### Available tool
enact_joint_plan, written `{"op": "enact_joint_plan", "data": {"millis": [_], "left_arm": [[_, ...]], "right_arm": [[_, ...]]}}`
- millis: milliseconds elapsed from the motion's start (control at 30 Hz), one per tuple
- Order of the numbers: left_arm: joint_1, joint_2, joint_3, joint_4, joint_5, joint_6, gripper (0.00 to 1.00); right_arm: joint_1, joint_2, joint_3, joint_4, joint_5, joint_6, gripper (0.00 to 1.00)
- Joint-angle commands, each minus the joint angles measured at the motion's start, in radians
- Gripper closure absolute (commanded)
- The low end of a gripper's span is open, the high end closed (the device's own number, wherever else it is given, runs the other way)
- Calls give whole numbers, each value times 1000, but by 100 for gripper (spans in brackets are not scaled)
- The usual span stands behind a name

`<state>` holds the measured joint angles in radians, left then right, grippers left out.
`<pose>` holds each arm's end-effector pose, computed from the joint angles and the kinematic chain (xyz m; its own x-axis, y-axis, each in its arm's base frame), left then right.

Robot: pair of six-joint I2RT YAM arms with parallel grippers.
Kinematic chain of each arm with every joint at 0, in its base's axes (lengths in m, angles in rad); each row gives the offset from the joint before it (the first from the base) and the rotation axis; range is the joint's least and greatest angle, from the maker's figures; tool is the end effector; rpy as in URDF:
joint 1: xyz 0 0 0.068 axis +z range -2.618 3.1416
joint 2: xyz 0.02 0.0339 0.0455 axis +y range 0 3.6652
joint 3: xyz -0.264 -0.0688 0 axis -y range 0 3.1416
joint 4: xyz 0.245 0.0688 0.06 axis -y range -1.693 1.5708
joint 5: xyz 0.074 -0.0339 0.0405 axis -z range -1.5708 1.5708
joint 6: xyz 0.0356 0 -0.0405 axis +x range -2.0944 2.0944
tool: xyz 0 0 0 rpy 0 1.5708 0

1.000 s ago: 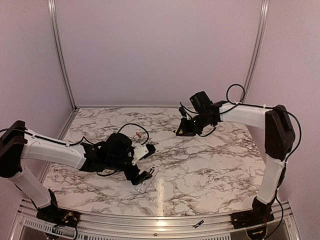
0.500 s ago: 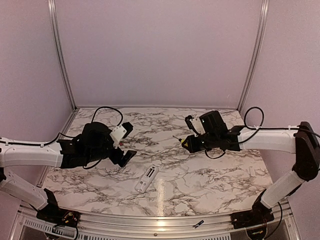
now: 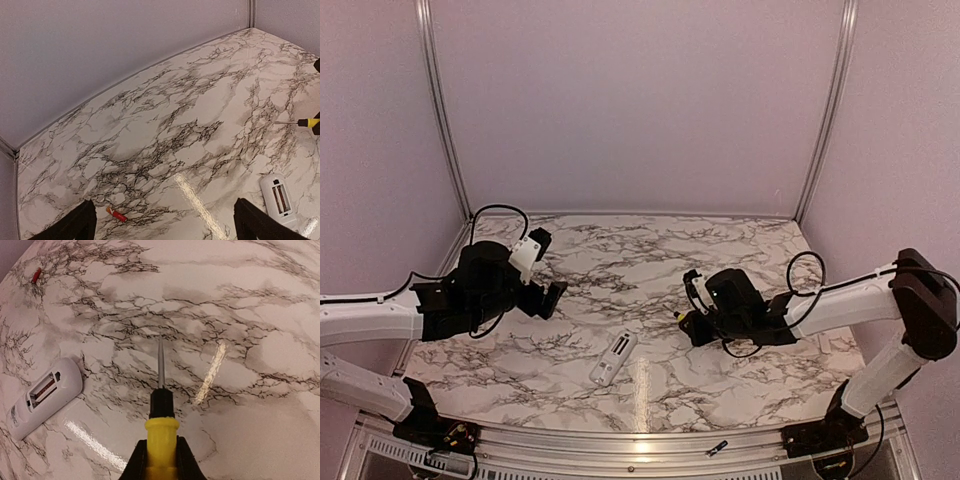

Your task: Unload the batteries from the remote control

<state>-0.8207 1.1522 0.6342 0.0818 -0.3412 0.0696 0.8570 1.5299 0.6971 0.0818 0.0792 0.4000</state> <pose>0.1810 -0.1768 0.2401 -0.2538 0.3685 -0.8943 0.5016 0.8407 0.2041 0.1975 0.2238 0.1617 -0.6902 -0.2039 -0.6943 -0.4852 0.8423 0.2349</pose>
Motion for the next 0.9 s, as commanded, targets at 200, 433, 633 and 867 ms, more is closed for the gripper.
{"op": "enact_joint_plan", "data": {"millis": [200,433,633,867], "left_arm": [[6,-68,-52,-5,-2,-101,1],[6,-106,-88,-14,-18,-143,1],[6,-123,-105,-11,-25,-156,1],[6,-132,-113,-6,-29,-155,1]], "right_arm": [[25,59,-90,85,15,62,100],[25,56,-102,47,14,94,94],[25,48,-80,-9,14,86,85],[25,15,-15,-76,39,55,69]]}}
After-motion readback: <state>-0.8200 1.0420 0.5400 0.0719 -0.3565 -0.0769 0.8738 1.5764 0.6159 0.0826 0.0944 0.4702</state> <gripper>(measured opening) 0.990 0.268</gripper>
